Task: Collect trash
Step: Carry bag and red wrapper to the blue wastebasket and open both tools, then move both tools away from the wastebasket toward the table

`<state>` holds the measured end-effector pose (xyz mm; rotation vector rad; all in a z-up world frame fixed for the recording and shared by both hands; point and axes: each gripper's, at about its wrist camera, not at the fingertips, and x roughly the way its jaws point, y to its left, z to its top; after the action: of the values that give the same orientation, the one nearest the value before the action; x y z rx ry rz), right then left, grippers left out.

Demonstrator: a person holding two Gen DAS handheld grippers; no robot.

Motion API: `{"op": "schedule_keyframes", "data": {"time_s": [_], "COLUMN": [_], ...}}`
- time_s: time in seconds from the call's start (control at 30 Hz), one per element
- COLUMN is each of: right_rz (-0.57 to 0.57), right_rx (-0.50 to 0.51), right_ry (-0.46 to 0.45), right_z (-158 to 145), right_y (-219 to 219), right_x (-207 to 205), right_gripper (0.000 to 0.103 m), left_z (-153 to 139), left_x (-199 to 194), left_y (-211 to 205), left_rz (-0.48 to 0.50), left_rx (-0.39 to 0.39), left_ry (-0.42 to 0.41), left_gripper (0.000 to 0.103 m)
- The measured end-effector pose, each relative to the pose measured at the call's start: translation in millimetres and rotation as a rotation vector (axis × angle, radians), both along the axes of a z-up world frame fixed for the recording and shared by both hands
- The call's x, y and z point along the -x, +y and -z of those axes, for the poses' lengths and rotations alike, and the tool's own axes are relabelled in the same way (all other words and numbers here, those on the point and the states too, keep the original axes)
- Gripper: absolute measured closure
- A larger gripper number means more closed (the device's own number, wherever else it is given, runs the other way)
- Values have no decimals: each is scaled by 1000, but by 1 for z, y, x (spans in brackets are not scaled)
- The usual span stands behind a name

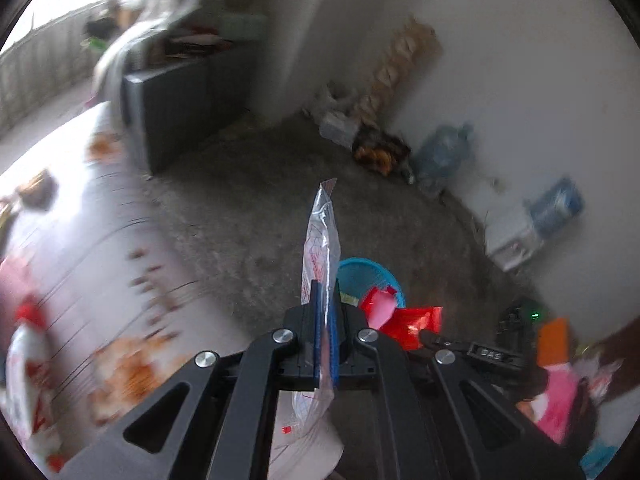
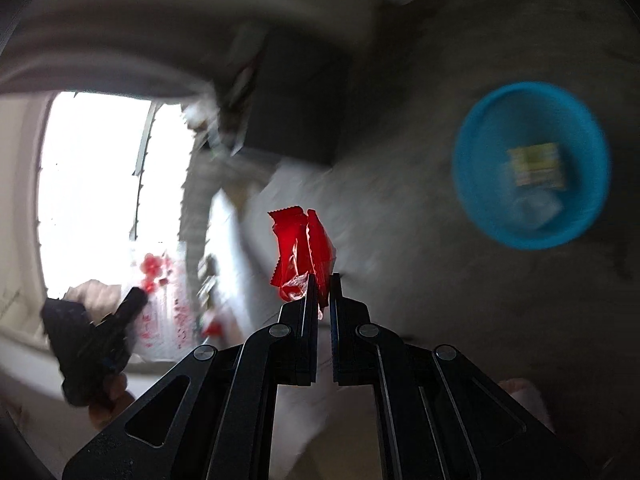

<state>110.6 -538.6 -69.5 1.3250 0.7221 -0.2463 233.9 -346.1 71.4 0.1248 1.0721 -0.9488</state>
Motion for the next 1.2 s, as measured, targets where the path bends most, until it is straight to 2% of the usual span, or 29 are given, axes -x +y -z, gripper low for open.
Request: {"op": "schedule_keyframes", "data": {"time_s": [0.1,0.2,0.4,0.47,0.5,0.53,0.57,0.6,0.73,0.9,1.0,1.2], "right_rz": [100,158,215,224,225,227,239,251,274,277,291,287], "right_rx": [-12,-19,-28,-33,-36,-39,-36,-37,-89,-59,-57,-17], "right_ry": [81,148,245,280,291,303,339,371,390,385,367,306], "right_z": [28,52,99,114,122,130,141,149,169,155,151,113], "right_y": [-26,-45,-78,-85,-87,-90,-95,-97,-103,-99,-98,-86], "right_x": [22,33,39,33,30,28,24,23,32,42,47,53], "right_gripper": [97,96,93,87,79,69,64,55,54,50,49,47], "left_z": [32,76,148,171,178,188,194,199,201,188,175,147], "left_x": [10,24,38,39,41,43,41,45,44,43,41,46], "left_y": [-55,-115,-187,-204,-211,-220,-225,-229,-225,-219,-210,-192], "left_rz": [57,113,154,153,158,170,169,161,137,147,118,102], "left_rx": [-44,-98,-179,-204,-208,-226,-252,-276,-290,-275,-255,-240], "left_ry": [38,89,125,151,155,149,134,116,111,68,88,87], "left_gripper": [100,100,100,100,99,96,85,68,55,42,38,36]}}
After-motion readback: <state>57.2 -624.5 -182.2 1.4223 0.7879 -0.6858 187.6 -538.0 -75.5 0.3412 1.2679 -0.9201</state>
